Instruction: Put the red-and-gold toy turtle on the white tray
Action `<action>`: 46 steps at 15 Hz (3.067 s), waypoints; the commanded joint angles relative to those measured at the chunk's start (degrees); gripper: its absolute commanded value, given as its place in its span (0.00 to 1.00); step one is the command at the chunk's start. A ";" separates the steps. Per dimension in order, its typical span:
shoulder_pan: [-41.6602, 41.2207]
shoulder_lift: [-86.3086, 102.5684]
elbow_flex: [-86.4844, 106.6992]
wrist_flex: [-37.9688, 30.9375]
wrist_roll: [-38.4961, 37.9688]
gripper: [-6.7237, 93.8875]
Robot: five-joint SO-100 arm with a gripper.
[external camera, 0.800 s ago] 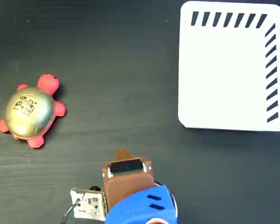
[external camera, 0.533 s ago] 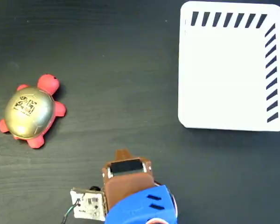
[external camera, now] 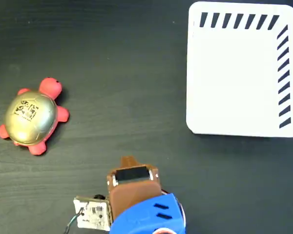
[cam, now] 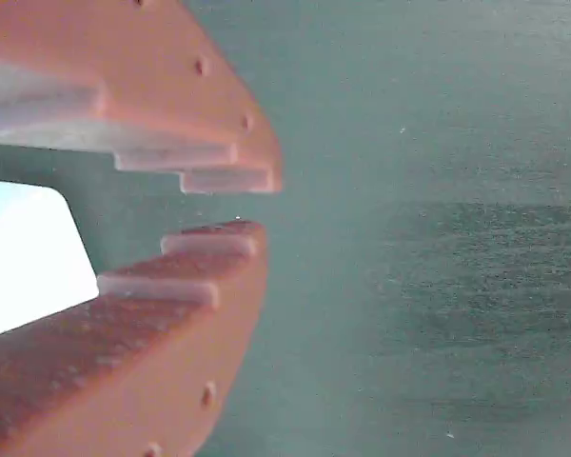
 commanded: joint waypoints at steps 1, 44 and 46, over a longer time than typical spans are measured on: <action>-0.35 0.09 -2.11 1.05 0.53 0.07; -23.03 -111.97 -100.72 23.29 -32.87 0.68; -22.15 -114.17 -101.25 23.38 -32.78 0.69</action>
